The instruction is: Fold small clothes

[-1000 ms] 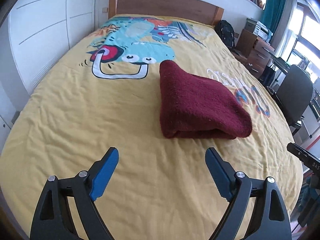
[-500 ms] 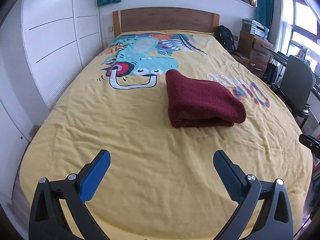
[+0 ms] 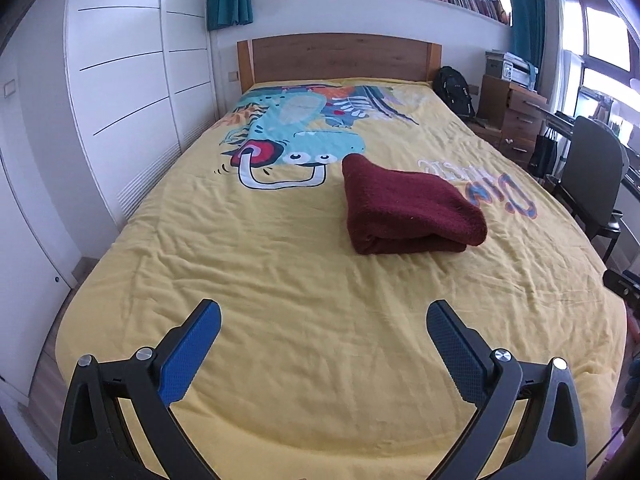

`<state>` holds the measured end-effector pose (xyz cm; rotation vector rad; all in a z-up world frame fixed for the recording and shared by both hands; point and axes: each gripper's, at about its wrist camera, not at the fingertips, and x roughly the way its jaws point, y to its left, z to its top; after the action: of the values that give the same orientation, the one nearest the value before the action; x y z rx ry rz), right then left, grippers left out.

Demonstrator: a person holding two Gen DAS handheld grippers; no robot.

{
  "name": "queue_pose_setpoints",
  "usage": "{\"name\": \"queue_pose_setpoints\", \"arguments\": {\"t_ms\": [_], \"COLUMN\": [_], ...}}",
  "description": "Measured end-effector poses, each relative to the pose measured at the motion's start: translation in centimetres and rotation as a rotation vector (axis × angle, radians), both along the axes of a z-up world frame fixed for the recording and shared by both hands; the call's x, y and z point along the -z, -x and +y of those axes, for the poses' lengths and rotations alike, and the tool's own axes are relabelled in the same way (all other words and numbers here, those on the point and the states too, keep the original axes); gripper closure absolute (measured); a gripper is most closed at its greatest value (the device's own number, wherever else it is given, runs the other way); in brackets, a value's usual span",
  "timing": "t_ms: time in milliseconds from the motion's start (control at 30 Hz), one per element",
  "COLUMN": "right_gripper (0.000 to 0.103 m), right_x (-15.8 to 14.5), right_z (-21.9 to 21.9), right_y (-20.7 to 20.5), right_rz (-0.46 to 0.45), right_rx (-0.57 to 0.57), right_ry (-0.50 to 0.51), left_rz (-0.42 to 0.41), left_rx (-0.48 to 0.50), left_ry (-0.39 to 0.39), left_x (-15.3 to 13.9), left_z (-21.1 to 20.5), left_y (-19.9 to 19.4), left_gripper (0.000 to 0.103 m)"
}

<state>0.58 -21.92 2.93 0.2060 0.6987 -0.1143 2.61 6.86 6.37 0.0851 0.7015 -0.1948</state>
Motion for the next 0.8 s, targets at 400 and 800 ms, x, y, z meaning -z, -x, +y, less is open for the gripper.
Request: {"name": "queue_pose_setpoints", "arguments": {"t_ms": [400, 800], "right_gripper": [0.0, 0.0], "right_x": [0.4, 0.7], "right_z": [-0.4, -1.5], "right_y": [1.0, 2.0], "right_rz": [-0.016, -0.028], "right_rx": [0.025, 0.057], "right_ry": [0.007, 0.023], "left_rz": [-0.052, -0.064], "left_rx": [-0.02, -0.026], "left_ry": [-0.006, -0.009], "left_x": [-0.7, -0.7], "left_z": [0.4, 0.4], "left_y": [1.5, 1.7], "left_gripper": [0.001, 0.001]}}
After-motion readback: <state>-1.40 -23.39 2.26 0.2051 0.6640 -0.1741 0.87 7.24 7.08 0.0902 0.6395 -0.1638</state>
